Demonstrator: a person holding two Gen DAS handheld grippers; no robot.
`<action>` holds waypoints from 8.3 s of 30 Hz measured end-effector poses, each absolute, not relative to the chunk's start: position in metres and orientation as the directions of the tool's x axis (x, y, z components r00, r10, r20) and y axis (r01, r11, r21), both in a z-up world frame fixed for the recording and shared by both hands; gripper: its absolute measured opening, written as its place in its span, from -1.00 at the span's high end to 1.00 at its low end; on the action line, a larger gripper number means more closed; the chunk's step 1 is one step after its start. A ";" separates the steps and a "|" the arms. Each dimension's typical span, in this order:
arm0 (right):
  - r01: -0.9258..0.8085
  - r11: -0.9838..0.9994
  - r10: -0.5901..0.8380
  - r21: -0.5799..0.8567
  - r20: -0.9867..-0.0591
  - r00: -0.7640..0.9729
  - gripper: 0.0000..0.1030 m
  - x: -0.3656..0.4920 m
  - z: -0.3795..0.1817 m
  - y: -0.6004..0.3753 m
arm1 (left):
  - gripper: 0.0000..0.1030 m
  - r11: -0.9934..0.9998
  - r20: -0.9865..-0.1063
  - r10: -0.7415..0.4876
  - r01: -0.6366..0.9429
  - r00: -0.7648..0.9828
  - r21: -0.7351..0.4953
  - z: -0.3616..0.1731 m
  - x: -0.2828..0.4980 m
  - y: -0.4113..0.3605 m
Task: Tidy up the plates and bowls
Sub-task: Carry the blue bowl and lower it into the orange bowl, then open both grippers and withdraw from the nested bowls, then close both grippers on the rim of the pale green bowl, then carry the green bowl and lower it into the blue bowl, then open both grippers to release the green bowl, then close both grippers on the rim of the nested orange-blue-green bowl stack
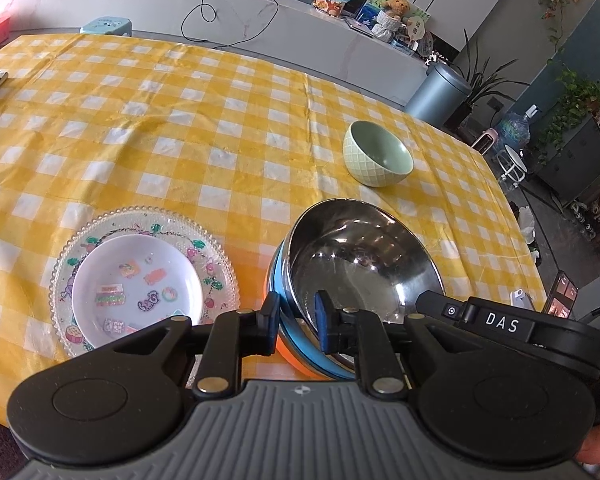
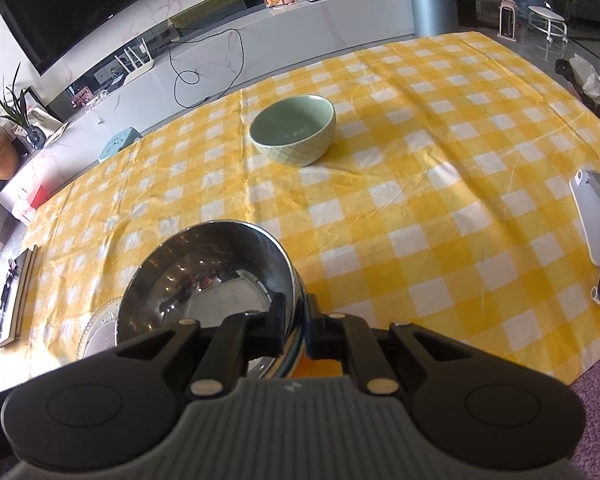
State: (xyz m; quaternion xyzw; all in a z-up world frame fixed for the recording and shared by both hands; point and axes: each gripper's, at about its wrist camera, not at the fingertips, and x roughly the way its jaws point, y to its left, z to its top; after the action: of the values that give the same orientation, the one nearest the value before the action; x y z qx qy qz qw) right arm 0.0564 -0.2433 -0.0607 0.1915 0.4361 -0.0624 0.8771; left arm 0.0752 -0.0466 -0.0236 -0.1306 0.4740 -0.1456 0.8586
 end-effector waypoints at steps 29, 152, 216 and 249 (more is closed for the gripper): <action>0.245 0.913 0.070 0.325 -0.720 0.691 0.91 0.058 -0.055 -0.253 | 0.60 0.911 -0.714 -0.404 0.174 0.572 -0.375 -0.019 0.091 -0.040; 0.289 0.859 0.173 0.423 -0.771 0.613 0.86 0.049 -0.053 -0.241 | 0.78 0.912 -0.802 -0.409 0.166 0.436 -0.375 -0.002 0.095 -0.062; 0.211 0.963 -0.034 0.165 -0.708 0.706 0.52 0.063 -0.038 -0.227 | 0.51 0.897 -0.746 -0.428 0.140 0.510 -0.419 -0.010 0.099 -0.027; 0.190 0.933 0.095 0.304 -0.720 0.688 1.00 0.055 -0.064 -0.241 | 0.76 0.893 -0.753 -0.435 0.125 0.494 -0.433 -0.022 0.098 -0.031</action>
State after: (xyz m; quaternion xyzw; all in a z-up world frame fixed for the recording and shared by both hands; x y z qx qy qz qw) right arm 0.0547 -0.2407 -0.0639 0.1805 0.3942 -0.0264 0.9007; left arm 0.0980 -0.0308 -0.0225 -0.1627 0.4753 -0.1649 0.8488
